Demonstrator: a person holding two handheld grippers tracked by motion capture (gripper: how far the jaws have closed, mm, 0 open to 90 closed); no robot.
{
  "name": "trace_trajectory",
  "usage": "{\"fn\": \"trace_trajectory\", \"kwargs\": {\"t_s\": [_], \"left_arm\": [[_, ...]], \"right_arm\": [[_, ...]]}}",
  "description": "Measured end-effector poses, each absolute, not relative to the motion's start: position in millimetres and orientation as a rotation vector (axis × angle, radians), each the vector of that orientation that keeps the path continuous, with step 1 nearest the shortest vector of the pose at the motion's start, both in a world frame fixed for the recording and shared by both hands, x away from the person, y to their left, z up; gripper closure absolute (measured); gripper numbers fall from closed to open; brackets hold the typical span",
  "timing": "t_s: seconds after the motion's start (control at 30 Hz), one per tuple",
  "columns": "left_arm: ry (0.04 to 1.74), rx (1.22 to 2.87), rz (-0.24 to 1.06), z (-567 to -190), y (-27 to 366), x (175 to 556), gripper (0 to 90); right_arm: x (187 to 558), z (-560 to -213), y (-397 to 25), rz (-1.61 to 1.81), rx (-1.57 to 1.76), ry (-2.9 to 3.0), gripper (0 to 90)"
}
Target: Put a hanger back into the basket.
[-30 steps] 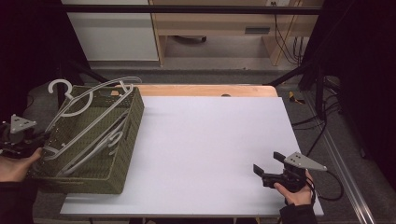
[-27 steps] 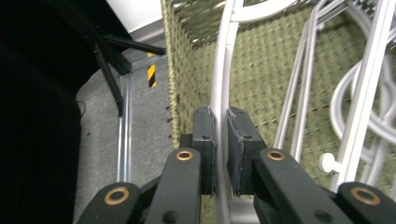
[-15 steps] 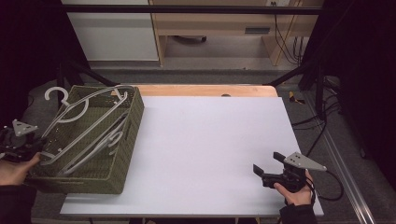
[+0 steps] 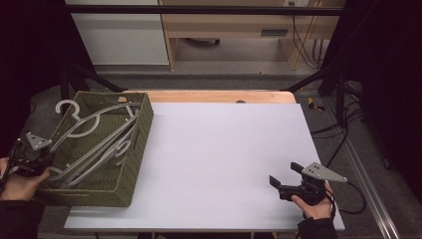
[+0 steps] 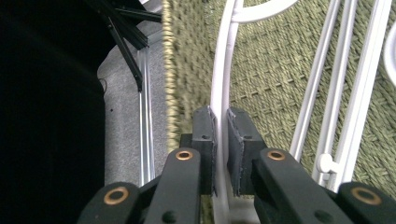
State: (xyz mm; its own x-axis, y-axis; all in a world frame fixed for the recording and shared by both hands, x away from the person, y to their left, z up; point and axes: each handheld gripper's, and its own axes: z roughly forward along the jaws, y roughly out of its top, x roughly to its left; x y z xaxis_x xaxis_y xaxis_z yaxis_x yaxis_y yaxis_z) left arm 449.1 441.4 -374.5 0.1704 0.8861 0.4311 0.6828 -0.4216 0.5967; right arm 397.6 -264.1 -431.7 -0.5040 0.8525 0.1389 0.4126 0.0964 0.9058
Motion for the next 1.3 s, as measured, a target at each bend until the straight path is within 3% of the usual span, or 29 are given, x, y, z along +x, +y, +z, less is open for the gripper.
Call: {"fn": "trace_trajectory", "kwargs": {"t_s": [0.2,0.67,0.8,1.07,1.3], "left_arm": [[1.504,2.184,1.085,-376.4,439.9,448.5,82.4],[1.470,2.077,0.834,-371.1,446.5,440.7,80.9],[1.447,2.071,0.882,-370.7,441.2,436.1,80.4],[1.354,2.008,0.821,-364.6,440.3,422.5,78.8],[1.262,2.090,0.771,-360.8,425.1,412.2,77.1]], "right_arm": [[397.5,-431.8,-263.5,1.391,1.232,1.961,5.4],[397.3,-431.1,-263.7,1.396,1.219,1.963,5.3],[397.0,-430.9,-263.7,1.396,1.218,1.961,5.2],[396.8,-430.6,-264.0,1.393,1.220,1.957,5.2],[396.6,-430.3,-264.1,1.395,1.220,1.957,5.1]]}}
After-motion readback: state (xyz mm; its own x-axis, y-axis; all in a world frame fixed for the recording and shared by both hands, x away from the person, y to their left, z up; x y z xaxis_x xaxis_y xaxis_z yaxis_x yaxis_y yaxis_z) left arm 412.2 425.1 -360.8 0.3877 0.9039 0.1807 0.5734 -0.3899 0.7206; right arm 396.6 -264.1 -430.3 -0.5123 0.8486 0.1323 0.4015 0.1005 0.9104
